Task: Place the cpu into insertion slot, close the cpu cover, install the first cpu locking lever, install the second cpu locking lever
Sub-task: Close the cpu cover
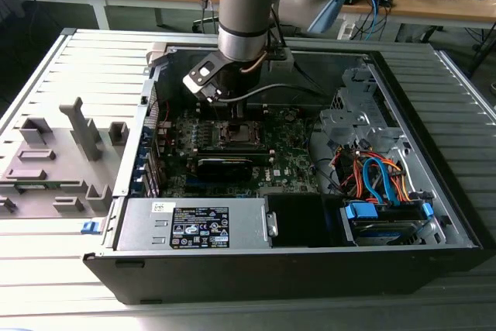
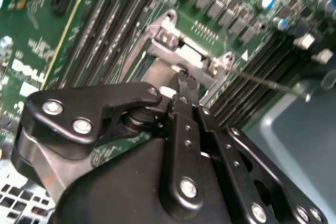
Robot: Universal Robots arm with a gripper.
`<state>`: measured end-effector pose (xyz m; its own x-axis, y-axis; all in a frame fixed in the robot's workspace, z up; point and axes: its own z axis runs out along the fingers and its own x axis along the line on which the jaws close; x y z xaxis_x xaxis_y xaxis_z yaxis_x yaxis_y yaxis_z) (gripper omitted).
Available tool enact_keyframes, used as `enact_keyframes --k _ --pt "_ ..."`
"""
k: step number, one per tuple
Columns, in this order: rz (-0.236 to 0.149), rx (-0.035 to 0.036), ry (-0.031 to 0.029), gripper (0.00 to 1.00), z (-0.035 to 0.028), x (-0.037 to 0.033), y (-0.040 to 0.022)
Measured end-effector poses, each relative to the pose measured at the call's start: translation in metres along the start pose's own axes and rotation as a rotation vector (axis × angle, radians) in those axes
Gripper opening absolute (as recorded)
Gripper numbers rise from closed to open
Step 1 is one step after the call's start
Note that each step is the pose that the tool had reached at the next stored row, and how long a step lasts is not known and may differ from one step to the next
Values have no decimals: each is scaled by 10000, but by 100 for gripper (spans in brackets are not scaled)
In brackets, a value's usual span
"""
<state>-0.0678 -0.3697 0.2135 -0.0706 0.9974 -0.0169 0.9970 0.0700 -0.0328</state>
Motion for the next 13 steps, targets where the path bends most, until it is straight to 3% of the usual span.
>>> enact_keyframes --k 4,7,13 --pt "0 1 -25 11 53 6 -63" --pt "-1 6 -64 11 65 5 -64" --pt "2 4 -68 11 55 6 -63"
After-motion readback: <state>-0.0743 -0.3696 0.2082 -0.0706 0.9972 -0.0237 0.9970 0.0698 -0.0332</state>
